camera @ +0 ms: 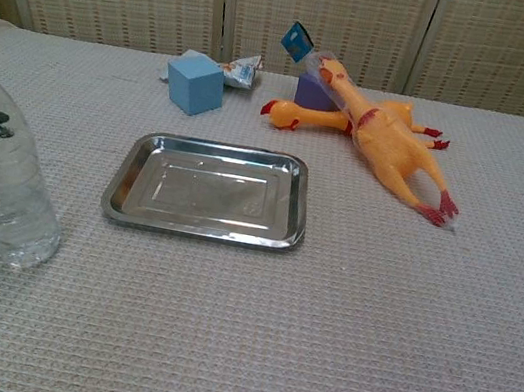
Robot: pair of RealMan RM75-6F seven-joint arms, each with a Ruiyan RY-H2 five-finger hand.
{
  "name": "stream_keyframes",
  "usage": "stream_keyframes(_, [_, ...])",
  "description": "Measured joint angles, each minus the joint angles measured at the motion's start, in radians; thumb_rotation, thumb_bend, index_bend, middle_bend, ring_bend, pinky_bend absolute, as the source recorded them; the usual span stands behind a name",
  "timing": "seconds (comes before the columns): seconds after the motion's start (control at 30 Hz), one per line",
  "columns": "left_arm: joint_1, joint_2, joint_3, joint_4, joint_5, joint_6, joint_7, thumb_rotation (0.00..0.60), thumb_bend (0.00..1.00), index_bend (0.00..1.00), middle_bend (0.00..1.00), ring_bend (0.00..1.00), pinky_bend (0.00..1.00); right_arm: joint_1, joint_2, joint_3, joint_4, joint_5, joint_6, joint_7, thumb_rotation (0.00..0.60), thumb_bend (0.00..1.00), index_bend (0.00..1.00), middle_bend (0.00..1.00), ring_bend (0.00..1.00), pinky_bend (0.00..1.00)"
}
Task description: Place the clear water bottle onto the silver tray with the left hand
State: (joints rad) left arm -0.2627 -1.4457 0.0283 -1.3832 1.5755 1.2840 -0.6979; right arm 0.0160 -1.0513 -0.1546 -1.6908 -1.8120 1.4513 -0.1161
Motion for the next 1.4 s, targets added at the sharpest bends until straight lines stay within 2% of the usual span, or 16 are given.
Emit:
stream_keyframes(0.2, [-0.013, -0.034, -0.017, -0.010, -0.018, -0.011, 0.017, 0.600, 0.29, 0.01, 0.01, 0.00, 0.07, 0.002, 0.000, 0.001, 0.000, 0.003, -0.002, 0.001, 0.600, 0.07, 0.00, 0.00, 0.00, 0.00])
stream_keyframes(0.33, [-0.013, -0.065, -0.037, -0.012, -0.050, -0.010, 0.022, 0.600, 0.30, 0.08, 0.09, 0.02, 0.08, 0.001, 0.001, 0.001, -0.001, 0.003, 0.002, 0.004, 0.600, 0.07, 0.00, 0.00, 0.00, 0.00])
stream_keyframes(0.57, [-0.019, -0.086, -0.040, -0.005, -0.054, -0.018, 0.029, 0.600, 0.30, 0.11, 0.10, 0.03, 0.08, 0.001, 0.001, 0.002, 0.000, 0.006, 0.004, 0.007, 0.600, 0.07, 0.00, 0.00, 0.00, 0.00])
stream_keyframes(0.67, [-0.023, -0.095, -0.038, -0.001, -0.049, -0.021, 0.052, 0.600, 0.31, 0.16, 0.17, 0.05, 0.10, 0.001, 0.002, 0.000, 0.000, 0.004, 0.004, 0.009, 0.600, 0.07, 0.00, 0.00, 0.00, 0.00])
stream_keyframes(0.83, [-0.021, -0.111, -0.044, 0.003, -0.057, -0.008, 0.091, 0.600, 0.36, 0.25, 0.32, 0.17, 0.19, 0.001, 0.004, 0.000, 0.001, 0.003, 0.007, 0.013, 0.600, 0.07, 0.00, 0.00, 0.00, 0.00])
stream_keyframes(1.0, [-0.017, -0.112, -0.050, -0.002, -0.064, 0.002, 0.091, 0.600, 0.40, 0.32, 0.42, 0.26, 0.36, 0.002, 0.004, -0.001, 0.001, 0.003, 0.004, 0.011, 0.600, 0.07, 0.00, 0.00, 0.00, 0.00])
stream_keyframes(1.1, [-0.015, -0.111, -0.052, -0.008, -0.061, 0.012, 0.091, 0.600, 0.43, 0.35, 0.46, 0.30, 0.41, 0.003, 0.003, -0.001, 0.001, 0.006, 0.002, 0.009, 0.600, 0.07, 0.00, 0.00, 0.00, 0.00])
stream_keyframes(1.33, [-0.006, -0.111, -0.072, -0.009, -0.065, 0.053, 0.098, 0.600, 0.57, 0.44, 0.53, 0.37, 0.49, 0.004, 0.003, -0.002, -0.001, 0.010, -0.004, 0.004, 0.600, 0.07, 0.00, 0.00, 0.00, 0.00])
stream_keyframes(1.4, [-0.002, -0.111, -0.078, 0.001, -0.075, 0.057, 0.086, 0.600, 0.59, 0.45, 0.54, 0.38, 0.50, 0.004, 0.003, -0.002, -0.001, 0.010, -0.004, 0.004, 0.600, 0.07, 0.00, 0.00, 0.00, 0.00])
